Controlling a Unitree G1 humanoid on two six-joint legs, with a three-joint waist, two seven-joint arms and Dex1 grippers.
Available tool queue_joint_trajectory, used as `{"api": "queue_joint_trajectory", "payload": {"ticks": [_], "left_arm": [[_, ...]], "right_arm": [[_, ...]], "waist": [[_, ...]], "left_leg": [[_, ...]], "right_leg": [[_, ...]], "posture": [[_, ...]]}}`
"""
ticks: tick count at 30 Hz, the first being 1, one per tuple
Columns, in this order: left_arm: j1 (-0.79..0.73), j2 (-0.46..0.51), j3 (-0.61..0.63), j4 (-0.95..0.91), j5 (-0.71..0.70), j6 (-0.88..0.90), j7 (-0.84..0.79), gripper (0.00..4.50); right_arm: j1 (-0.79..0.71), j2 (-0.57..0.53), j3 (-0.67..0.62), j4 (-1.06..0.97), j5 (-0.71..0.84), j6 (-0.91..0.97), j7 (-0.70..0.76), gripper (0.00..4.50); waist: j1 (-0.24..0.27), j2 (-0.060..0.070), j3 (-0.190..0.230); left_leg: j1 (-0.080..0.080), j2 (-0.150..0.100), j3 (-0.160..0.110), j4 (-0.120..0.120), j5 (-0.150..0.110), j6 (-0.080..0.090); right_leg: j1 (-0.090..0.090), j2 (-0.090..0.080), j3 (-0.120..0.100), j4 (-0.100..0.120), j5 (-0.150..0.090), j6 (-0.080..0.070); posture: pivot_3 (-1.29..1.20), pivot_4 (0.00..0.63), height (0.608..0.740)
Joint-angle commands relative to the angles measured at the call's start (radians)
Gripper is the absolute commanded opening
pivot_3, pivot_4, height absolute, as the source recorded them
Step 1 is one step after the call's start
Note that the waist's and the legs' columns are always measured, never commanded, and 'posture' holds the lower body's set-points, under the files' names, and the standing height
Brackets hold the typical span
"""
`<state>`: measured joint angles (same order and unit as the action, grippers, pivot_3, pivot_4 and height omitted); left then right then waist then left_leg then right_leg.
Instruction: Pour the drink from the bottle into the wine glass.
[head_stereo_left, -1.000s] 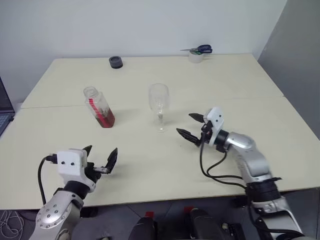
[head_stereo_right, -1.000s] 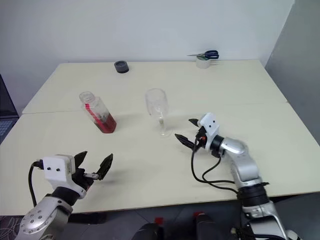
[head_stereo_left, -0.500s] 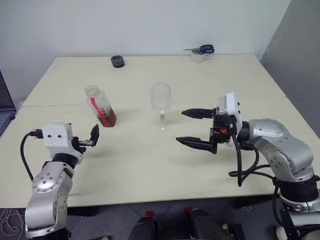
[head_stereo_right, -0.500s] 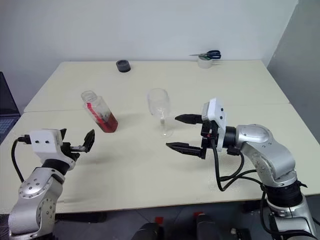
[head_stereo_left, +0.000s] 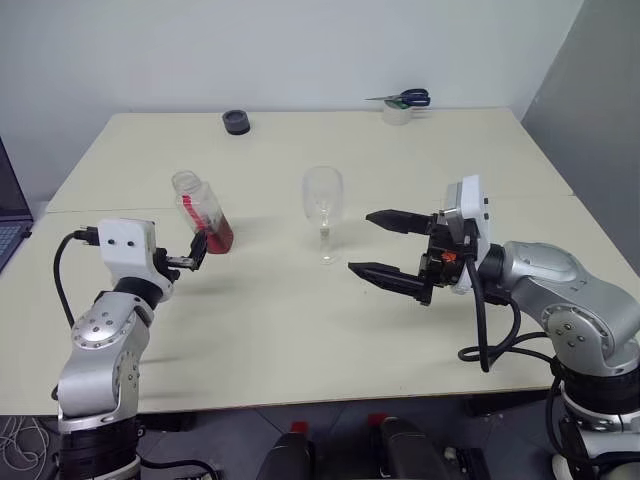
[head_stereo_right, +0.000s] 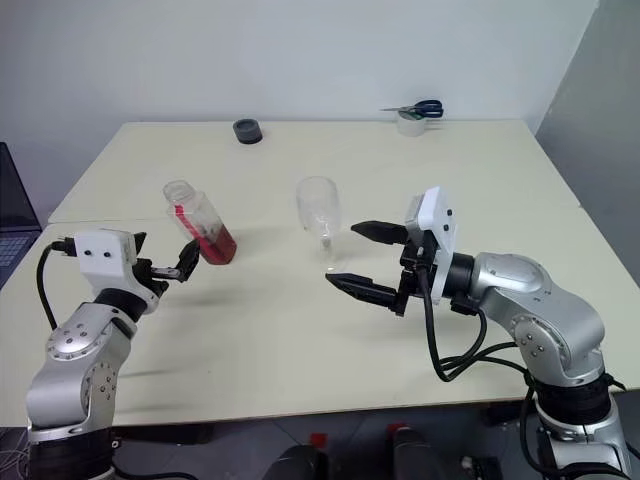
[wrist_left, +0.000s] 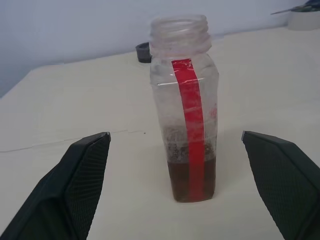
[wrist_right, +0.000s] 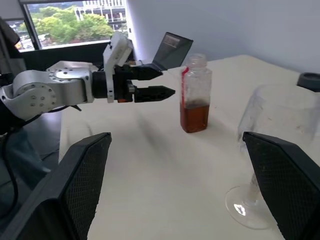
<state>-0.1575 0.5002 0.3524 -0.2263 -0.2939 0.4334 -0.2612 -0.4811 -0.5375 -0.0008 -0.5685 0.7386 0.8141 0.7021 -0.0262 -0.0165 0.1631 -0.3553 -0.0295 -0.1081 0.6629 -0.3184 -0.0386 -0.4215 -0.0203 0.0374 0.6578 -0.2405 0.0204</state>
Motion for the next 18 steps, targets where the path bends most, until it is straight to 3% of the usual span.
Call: {"api": "queue_joint_trajectory", "payload": {"ticks": [1,18], "left_arm": [[-0.028,0.016,-0.012,0.018,0.005,-0.020,-0.031,4.50],[-0.123,0.024,-0.040,0.216,0.047,-0.113,-0.067,4.50]], "right_arm": [[0.012,-0.003,-0.031,-0.059,0.038,0.000,-0.027,4.48],[0.033,-0.012,-0.037,-0.106,0.096,0.018,-0.120,4.48]], "waist": [[0.000,0.000,0.000],[0.000,0.000,0.000]], "left_leg": [[0.000,0.000,0.000,0.000,0.000,0.000],[0.000,0.000,0.000,0.000,0.000,0.000]], "right_leg": [[0.000,0.000,0.000,0.000,0.000,0.000],[0.000,0.000,0.000,0.000,0.000,0.000]], "posture": [[0.00,0.150,0.740],[0.00,0.150,0.740]]}}
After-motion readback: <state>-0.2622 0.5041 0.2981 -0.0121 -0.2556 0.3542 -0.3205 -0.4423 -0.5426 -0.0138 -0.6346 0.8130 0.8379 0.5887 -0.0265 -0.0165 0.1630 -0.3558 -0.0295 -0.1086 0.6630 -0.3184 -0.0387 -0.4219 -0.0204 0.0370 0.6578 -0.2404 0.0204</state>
